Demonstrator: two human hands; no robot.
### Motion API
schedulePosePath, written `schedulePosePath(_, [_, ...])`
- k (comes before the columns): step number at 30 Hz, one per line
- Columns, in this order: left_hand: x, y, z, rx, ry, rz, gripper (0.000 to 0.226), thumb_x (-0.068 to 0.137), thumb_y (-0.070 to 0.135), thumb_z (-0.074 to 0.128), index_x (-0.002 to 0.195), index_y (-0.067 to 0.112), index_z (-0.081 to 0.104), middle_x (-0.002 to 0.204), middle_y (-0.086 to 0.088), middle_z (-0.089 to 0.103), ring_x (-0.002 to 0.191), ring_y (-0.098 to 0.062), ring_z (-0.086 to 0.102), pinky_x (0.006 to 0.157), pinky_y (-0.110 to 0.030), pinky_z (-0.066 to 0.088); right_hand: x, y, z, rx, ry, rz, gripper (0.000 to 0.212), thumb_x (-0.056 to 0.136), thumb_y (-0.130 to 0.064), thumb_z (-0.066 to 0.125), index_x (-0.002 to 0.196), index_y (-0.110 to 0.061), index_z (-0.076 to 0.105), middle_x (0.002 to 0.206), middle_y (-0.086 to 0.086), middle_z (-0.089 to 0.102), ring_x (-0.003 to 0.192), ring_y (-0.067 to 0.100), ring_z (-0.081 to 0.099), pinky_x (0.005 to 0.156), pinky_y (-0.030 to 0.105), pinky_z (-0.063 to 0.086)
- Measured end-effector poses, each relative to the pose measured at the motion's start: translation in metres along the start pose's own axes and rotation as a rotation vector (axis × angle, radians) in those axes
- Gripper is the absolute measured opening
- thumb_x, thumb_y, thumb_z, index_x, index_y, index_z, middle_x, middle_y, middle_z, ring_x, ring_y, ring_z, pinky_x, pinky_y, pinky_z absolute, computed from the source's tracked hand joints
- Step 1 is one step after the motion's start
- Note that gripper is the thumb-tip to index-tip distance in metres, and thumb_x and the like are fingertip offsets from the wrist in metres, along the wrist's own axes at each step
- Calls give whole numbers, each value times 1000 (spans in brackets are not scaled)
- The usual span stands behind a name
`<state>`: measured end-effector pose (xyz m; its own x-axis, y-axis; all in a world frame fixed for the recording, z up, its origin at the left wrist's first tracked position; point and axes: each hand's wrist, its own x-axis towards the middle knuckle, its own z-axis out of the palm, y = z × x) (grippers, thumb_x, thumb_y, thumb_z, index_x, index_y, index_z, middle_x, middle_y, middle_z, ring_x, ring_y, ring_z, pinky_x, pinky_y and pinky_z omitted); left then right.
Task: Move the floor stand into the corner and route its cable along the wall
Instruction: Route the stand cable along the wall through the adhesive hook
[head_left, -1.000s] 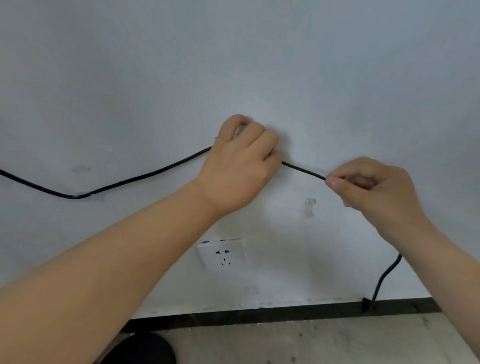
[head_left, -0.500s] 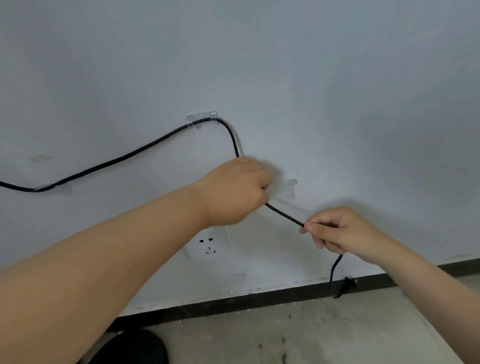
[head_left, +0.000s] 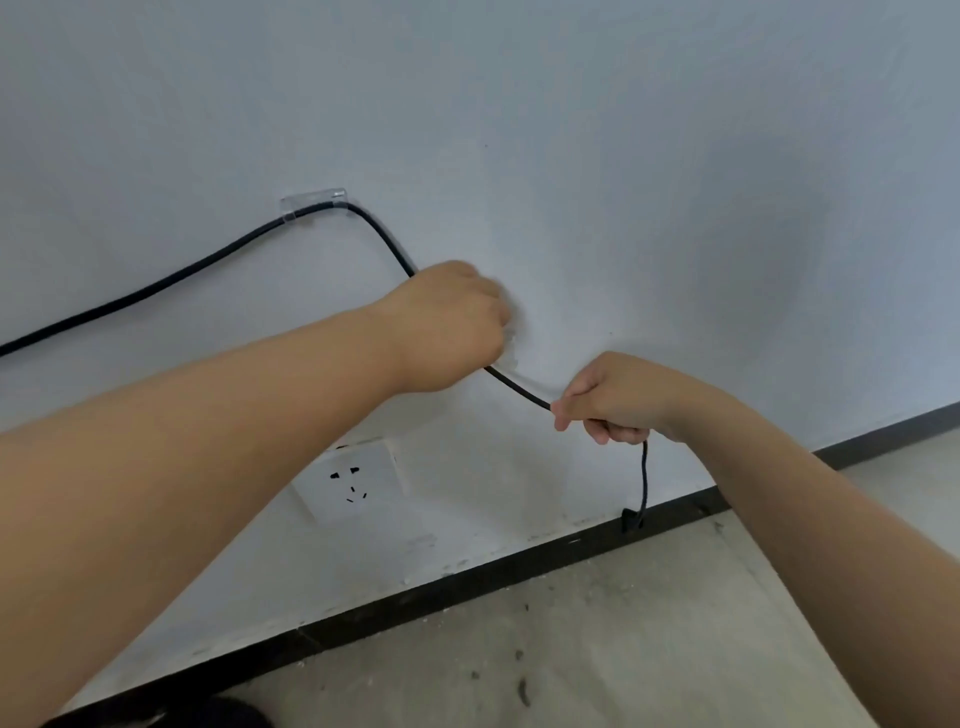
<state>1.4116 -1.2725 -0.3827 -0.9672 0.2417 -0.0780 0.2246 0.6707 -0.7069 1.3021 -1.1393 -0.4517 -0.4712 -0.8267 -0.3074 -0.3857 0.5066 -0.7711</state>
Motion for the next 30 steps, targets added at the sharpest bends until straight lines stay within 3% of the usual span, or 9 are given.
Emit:
schedulePosePath(2, [-1,1,0,-14,92,39,25,39,-8,82,40,5,61,42,-9,62,44,-24,61,47,-23,55,1,2,2,-24,18,1,25,87,-20,53,65,-12,63,43,0,47,19,5,28,27,12,24])
schedulePosePath(4, [-1,3,-1,-50,95,-13,30,32,-12,85,37,2,59,36,-12,58,36,-25,57,39,-24,54,0,9,3,-2,63,-7,27,87,-19,53,63,-14,62,44,0,47,19,5,27,27,11,24])
schedulePosePath(8, [16,9,1,-85,-156,-236,14,82,-6,54,91,4,59,88,-13,66,79,-29,58,62,-31,46,3,21,4,126,147,-46,30,86,-20,54,57,-17,61,25,-9,44,20,4,27,29,10,23])
schedulePosePath(14, [32,6,-3,-22,-335,-220,16,88,-1,45,97,4,58,102,-10,59,73,-23,36,40,-22,14,16,31,3,152,271,-170,23,85,-18,55,69,-6,67,41,-5,50,22,2,35,27,6,23])
schedulePosePath(16, [28,7,-4,108,-153,-80,5,75,4,67,80,5,67,83,-10,66,60,-22,46,37,-20,28,20,38,1,172,352,-236,22,84,-19,57,75,-2,68,45,-3,50,27,-2,39,30,5,28])
schedulePosePath(19, [21,11,-10,156,-28,88,26,39,2,86,41,8,62,46,-5,62,36,-20,56,31,-13,41,28,46,1,171,391,-301,20,83,-20,60,72,-6,68,46,-4,50,33,-4,43,34,4,30])
schedulePosePath(22, [23,14,-3,238,-3,108,23,43,3,79,40,16,60,46,2,61,42,-15,58,36,-14,42,36,55,3,178,533,-384,16,80,-19,64,66,-12,68,48,-7,52,42,-5,49,43,3,34])
schedulePosePath(26, [20,15,-4,275,46,88,21,47,0,72,42,17,60,44,3,58,41,-15,55,41,-14,43,42,70,20,70,825,-562,17,80,-13,63,68,-1,67,58,7,60,55,19,51,56,14,38])
schedulePosePath(30, [14,14,-1,248,114,49,20,55,0,66,46,18,64,42,4,57,39,-14,53,42,-13,42,52,79,55,73,897,-580,21,80,-13,56,71,4,65,58,18,62,56,17,50,54,26,35])
